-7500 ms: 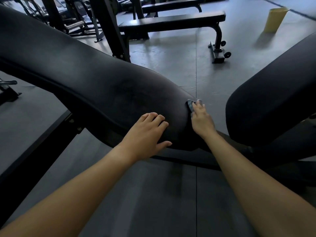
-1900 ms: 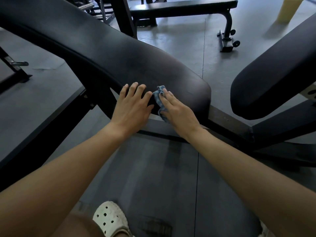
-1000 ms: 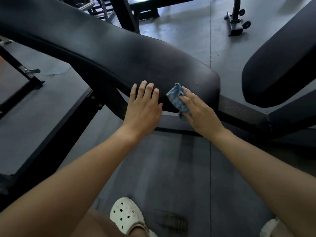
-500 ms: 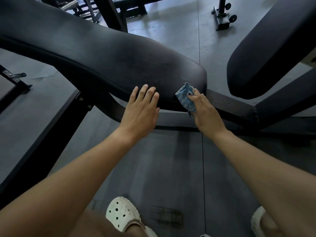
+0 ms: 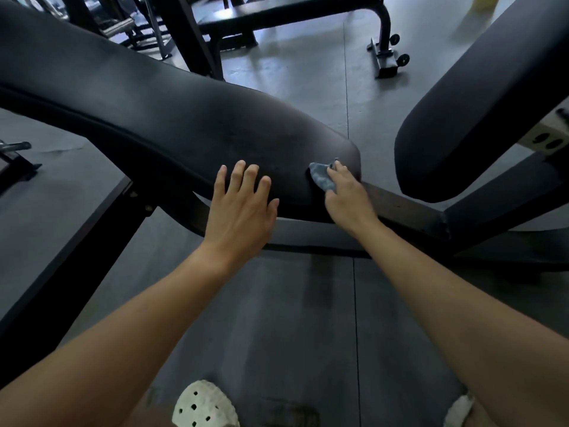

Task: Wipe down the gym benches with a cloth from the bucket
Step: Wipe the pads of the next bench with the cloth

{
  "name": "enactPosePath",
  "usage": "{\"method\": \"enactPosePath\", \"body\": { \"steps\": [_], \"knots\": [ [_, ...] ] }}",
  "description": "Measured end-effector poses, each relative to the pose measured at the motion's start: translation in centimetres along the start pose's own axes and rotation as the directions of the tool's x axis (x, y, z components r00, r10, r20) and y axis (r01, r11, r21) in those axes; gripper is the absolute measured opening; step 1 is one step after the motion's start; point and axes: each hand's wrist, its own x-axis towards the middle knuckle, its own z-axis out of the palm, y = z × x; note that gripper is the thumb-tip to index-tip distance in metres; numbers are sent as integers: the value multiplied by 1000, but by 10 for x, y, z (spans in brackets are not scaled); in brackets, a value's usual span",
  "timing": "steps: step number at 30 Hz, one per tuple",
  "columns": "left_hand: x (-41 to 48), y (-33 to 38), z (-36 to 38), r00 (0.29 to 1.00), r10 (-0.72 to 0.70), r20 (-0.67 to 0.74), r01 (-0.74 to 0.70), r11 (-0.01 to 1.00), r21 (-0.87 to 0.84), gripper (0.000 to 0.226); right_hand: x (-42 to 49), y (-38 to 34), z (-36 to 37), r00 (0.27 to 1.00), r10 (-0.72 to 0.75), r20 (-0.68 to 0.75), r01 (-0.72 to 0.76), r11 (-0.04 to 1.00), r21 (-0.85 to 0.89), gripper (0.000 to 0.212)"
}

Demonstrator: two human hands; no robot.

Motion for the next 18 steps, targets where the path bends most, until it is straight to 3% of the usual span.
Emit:
{"method": "enactPosePath", "body": {
  "steps": [2,7,10,13,16,18],
  "knots": [
    [-2,-6,1,999,-52,0,52,999,-4,48,12,-8,11,996,18,82,-12,997,-73,66],
    [-7,-21,5,999,-42,7,42,999,-17,49,46,-25,22,994,3,110,19,981,-193,73],
    [-8,-30,5,1000,-13,-12,13,1000,-23,48,53,-54,33,955,-221,200,257,949,-180,61],
    [-7,-39,3,999,26,-45,-28,999,-44,47,40,-71,40,850,-472,235,499,863,-72,51],
    [-6,-45,4,996,63,-58,-65,997,-40,45,24,-61,36,799,-577,169,580,814,36,52],
    [-4,-46,5,996,74,-51,-76,997,-28,44,21,-46,32,820,-570,58,570,822,10,55]
  ]
}}
